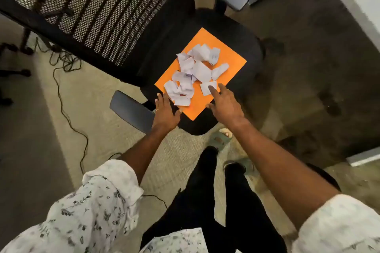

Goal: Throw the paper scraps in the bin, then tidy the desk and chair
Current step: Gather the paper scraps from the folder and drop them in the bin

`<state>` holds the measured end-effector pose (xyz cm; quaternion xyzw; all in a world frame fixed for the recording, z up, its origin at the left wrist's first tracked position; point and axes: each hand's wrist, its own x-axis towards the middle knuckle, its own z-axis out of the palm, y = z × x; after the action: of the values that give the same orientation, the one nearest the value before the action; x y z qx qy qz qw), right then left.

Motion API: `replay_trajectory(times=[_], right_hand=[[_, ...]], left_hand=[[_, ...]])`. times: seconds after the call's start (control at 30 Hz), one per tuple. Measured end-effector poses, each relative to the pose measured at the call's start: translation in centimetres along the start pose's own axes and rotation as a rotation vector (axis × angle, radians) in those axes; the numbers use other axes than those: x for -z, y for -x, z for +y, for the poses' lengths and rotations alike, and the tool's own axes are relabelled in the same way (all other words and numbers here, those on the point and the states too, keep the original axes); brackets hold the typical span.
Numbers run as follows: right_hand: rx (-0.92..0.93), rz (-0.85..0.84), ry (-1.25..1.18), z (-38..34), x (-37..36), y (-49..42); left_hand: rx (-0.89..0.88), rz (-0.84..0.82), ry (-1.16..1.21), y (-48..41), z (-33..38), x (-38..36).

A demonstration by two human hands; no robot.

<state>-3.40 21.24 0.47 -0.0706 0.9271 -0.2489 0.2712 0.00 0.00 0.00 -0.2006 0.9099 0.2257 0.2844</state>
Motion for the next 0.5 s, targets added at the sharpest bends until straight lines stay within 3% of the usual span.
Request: replay_trajectory(times=[0.33, 0.5], right_hand=[[0.106, -0.055, 0.038, -2.3, -7.0, -7.9], [0.155, 0.003, 0.111, -3.2, -10.1, -11.0]], left_hand=[[-0.120, -0.077, -0.170, -7.4, -3.0, -0.8], [-0.155, -0.118, -0.240, -10.5, -3.6, -1.7]])
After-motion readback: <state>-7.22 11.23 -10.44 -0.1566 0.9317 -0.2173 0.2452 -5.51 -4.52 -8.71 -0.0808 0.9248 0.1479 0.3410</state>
